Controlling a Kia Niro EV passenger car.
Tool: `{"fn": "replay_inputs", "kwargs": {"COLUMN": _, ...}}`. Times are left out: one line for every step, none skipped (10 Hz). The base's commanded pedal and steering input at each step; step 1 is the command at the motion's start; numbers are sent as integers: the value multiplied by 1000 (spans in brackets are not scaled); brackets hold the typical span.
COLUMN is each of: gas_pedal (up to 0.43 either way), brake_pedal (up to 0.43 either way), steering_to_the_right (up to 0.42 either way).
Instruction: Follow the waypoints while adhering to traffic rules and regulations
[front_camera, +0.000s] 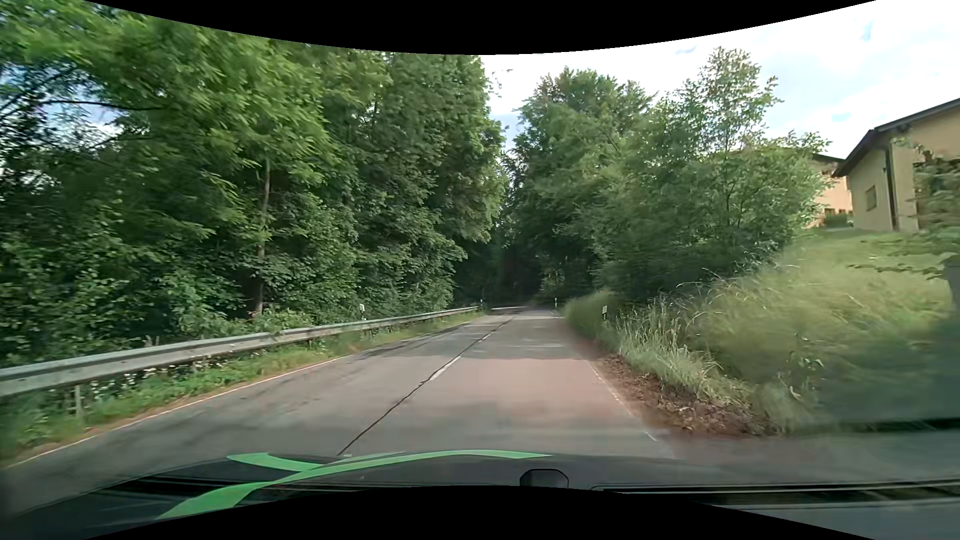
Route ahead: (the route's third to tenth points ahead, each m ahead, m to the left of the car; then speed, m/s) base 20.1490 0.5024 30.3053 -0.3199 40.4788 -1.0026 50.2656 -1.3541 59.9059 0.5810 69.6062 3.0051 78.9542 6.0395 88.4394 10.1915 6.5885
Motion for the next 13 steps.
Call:
{"fn": "replay_inputs", "kwargs": {"gas_pedal": 157, "brake_pedal": 0, "steering_to_the_right": 38}}
{"fn": "replay_inputs", "kwargs": {"gas_pedal": 157, "brake_pedal": 0, "steering_to_the_right": 32}}
{"fn": "replay_inputs", "kwargs": {"gas_pedal": 157, "brake_pedal": 0, "steering_to_the_right": 30}}
{"fn": "replay_inputs", "kwargs": {"gas_pedal": 157, "brake_pedal": 0, "steering_to_the_right": 30}}
{"fn": "replay_inputs", "kwargs": {"gas_pedal": 157, "brake_pedal": 0, "steering_to_the_right": 27}}
{"fn": "replay_inputs", "kwargs": {"gas_pedal": 169, "brake_pedal": 0, "steering_to_the_right": 20}}
{"fn": "replay_inputs", "kwargs": {"gas_pedal": 177, "brake_pedal": 0, "steering_to_the_right": 17}}
{"fn": "replay_inputs", "kwargs": {"gas_pedal": 197, "brake_pedal": 0, "steering_to_the_right": 17}}
{"fn": "replay_inputs", "kwargs": {"gas_pedal": 197, "brake_pedal": 0, "steering_to_the_right": 15}}
{"fn": "replay_inputs", "kwargs": {"gas_pedal": 197, "brake_pedal": 0, "steering_to_the_right": 12}}
{"fn": "replay_inputs", "kwargs": {"gas_pedal": 197, "brake_pedal": 0, "steering_to_the_right": 11}}
{"fn": "replay_inputs", "kwargs": {"gas_pedal": 197, "brake_pedal": 0, "steering_to_the_right": 10}}
{"fn": "replay_inputs", "kwargs": {"gas_pedal": 197, "brake_pedal": 0, "steering_to_the_right": 10}}
